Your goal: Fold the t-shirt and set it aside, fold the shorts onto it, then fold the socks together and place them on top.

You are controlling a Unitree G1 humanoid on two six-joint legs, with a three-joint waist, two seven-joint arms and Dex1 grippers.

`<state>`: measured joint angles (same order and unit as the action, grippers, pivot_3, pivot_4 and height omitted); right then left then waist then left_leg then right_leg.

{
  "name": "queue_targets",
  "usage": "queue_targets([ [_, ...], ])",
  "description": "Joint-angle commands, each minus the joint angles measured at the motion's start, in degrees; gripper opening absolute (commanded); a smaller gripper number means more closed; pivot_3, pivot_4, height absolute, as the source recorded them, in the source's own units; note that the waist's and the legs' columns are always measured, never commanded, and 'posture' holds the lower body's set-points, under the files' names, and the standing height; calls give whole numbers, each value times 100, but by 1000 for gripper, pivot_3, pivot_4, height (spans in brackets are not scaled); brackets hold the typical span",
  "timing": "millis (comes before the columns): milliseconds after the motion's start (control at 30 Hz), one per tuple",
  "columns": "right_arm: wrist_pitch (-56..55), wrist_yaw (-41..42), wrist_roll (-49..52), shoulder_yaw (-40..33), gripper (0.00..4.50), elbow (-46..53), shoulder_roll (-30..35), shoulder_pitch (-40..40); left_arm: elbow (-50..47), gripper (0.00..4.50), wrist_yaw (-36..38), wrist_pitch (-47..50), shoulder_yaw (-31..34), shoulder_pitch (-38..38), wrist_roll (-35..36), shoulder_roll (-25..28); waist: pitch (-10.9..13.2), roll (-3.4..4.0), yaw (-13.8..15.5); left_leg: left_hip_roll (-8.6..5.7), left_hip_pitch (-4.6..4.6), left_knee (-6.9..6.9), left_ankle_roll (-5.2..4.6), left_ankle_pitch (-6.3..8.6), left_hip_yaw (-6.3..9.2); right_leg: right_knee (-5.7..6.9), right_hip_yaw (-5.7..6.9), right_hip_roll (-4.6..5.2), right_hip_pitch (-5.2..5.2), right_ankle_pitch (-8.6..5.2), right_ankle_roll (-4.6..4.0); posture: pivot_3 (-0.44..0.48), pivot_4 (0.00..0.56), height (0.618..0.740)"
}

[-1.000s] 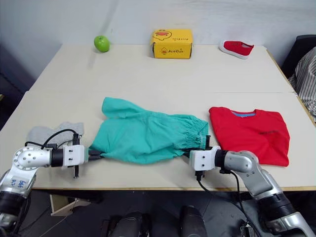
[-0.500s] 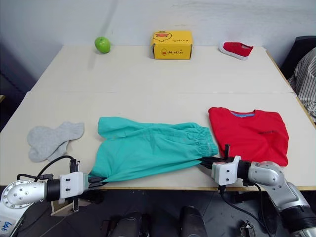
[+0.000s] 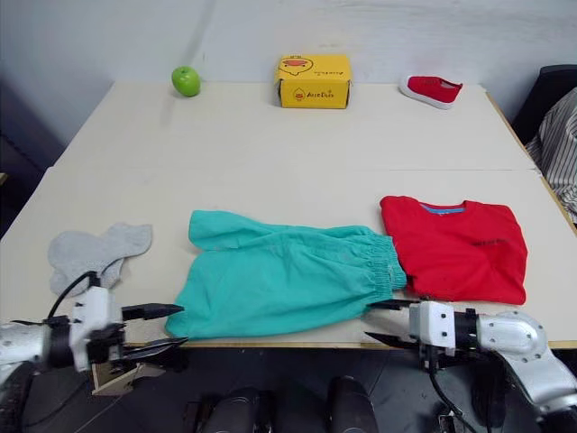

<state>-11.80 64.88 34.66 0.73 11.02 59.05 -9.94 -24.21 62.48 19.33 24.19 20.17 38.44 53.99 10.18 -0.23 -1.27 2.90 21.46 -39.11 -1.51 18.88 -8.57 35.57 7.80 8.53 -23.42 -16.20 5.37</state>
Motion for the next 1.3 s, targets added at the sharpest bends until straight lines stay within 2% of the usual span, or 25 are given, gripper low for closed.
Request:
queue_targets([
  [33, 1319, -359, 1216, -597, 1574, 880, 30, 66, 61, 1990, 67, 577, 153, -626, 690, 108, 1, -3, 14, 0, -5, -1, -6, 4, -1, 1, -3, -4, -1, 0, 0, 0, 150, 740],
  [100, 1642, -785, 1166, -500, 910, 1099, -296, 360, 148, 1356, -253, 737, -269, -1340, 657, -89, -1, -7, 49, 0, -10, 0, -13, 9, 0, 2, -7, -2, 5, 1, -1, 0, 150, 740],
  [167, 1810, -1233, 786, -201, 140, 1242, -787, 673, 306, 666, -346, 560, -945, -2002, 176, -363, -4, -5, 100, 2, -11, 0, 8, 18, 0, 1, -11, -5, 4, 2, -3, 0, 150, 740],
  [233, 1829, -1783, 123, 148, 0, 1291, -1366, 871, 543, 37, -326, 314, -1643, -2516, -370, -647, -4, -6, 124, -1, -8, 5, 35, -4, -4, 4, -11, -21, -4, 0, -6, 0, 150, 740],
  [333, 1484, -2702, -1231, 708, 0, 1183, -2269, 932, 1066, 37, -559, -11, -2496, -3217, -1029, -1344, -4, -6, 159, -6, 7, 14, 41, -5, -18, 3, -3, -41, -24, -2, -8, 0, 150, 740],
  [400, 1218, -3271, -2043, 1002, 0, 1023, -2820, 859, 1619, 37, -1035, -411, -2858, -3522, -1630, -1914, -5, -7, 176, -12, 12, 6, 37, -6, -33, 5, 8, -48, -29, -1, -3, 0, 150, 740],
  [467, 1098, -3755, -2543, 1070, 0, 876, -3242, 840, 2011, 37, -1235, -732, -3103, -3661, -2106, -2190, -9, -16, 142, -19, 13, 5, 30, -5, -46, 5, 1, -55, -27, 7, 12, 0, 150, 740],
  [533, 989, -4112, -3011, 1084, 0, 710, -3494, 869, 2397, 37, -1591, -970, -3215, -3817, -2512, -2424, -8, -17, 84, -15, 12, 4, 20, -1, -62, 2, -13, -55, -29, 11, 20, 0, 150, 740],
  [600, 858, -4453, -3400, 853, 0, 348, -3497, 857, 2991, 37, -2621, -927, -3158, -4025, -3072, -2764, -7, -21, 98, -8, 8, 1, 14, -1, -69, -1, -19, -53, -29, 14, 25, 0, 150, 740],
  [667, 875, -4685, -3440, 456, 0, 88, -3461, 846, 3257, 37, -3095, -562, -3198, -4063, -3441, -2841, -9, -24, 105, -8, 2, 0, 9, -2, -67, -7, -23, -48, -29, 14, 24, 0, 150, 740],
  [933, 974, -4461, -2652, -713, 0, -783, -3381, 960, 3413, 37, -3171, -594, -3229, -3745, -3475, -2938, -39, -19, 104, -6, -35, 2, 1, 2, -65, 4, -23, -34, -3, 12, 22, 0, 150, 740],
  [1067, 1171, -4267, -1613, -1080, 0, -368, -3836, 1176, 3142, 37, -2484, -1465, -2762, -3758, -2554, -3260, -41, -6, 77, -2, -31, 6, 4, 3, -66, 10, -22, -18, -12, 8, 15, 0, 150, 740],
  [1200, 1430, -3865, -1269, -461, 0, 550, -4104, 1286, 2824, 37, -1908, -1277, -2444, -3994, -1898, -3241, -34, 0, 85, -3, -12, 7, 6, 2, -65, 15, -20, -24, -29, 7, 12, 0, 150, 740],
  [1300, 1606, -4019, -1825, 273, 0, 710, -4319, 1439, 3157, 37, -1817, -1285, -2548, -4275, -2173, -3067, -34, -1, 87, -5, -13, 6, 5, 2, -65, 15, -10, -28, -28, 7, 12, 0, 150, 740],
])
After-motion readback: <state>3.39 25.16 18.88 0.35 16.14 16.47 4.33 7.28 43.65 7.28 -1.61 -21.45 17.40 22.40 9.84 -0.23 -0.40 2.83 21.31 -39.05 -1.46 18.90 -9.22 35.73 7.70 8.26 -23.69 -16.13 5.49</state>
